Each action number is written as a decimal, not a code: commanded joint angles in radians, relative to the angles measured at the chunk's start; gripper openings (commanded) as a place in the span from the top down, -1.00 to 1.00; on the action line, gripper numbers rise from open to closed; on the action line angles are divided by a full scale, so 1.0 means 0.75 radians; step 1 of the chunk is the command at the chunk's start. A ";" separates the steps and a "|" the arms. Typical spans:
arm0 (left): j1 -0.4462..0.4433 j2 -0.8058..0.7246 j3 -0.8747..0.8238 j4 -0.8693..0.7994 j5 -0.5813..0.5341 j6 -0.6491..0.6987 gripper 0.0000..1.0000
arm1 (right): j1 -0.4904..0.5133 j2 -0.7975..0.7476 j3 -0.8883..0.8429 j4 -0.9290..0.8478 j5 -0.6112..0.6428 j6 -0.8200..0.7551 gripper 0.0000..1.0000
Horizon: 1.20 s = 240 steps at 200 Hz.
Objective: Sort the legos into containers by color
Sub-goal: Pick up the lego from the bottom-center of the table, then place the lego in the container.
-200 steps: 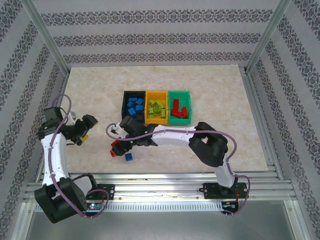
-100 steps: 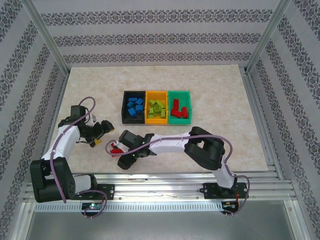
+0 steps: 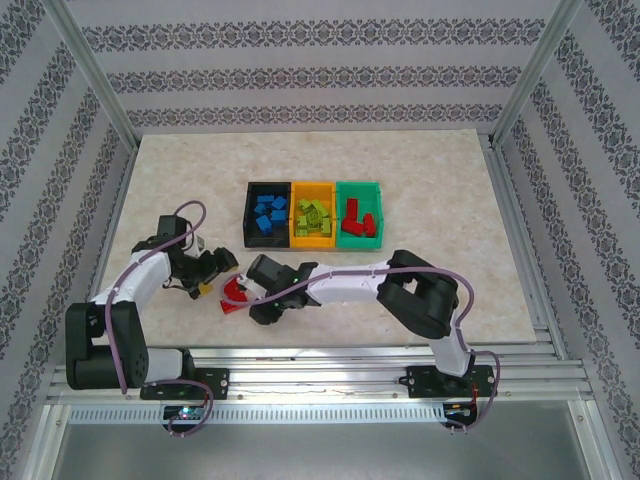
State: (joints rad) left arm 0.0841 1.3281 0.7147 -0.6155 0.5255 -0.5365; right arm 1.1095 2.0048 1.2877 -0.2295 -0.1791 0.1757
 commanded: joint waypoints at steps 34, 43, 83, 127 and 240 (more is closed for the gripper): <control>-0.043 0.002 -0.062 0.139 -0.031 -0.080 -0.74 | -0.214 -0.100 0.216 -0.090 0.060 -0.084 0.32; -0.042 -0.009 -0.061 0.135 -0.044 -0.083 -0.74 | -0.259 -0.076 0.284 -0.110 0.062 -0.083 0.29; -0.041 0.000 -0.050 0.123 -0.030 -0.080 -0.75 | -0.410 0.094 0.572 -0.155 0.094 -0.083 0.04; -0.042 -0.012 -0.048 0.117 -0.025 -0.073 -0.75 | -0.459 0.192 0.699 -0.224 0.067 -0.083 -0.32; -0.122 0.121 0.041 0.054 -0.152 -0.022 -0.73 | -0.379 -0.400 -0.164 -0.007 0.046 0.023 -0.33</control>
State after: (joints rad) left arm 0.0380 1.3869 0.6930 -0.5392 0.4778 -0.5827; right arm 0.8295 1.7554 1.2690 -0.2756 -0.1654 0.1539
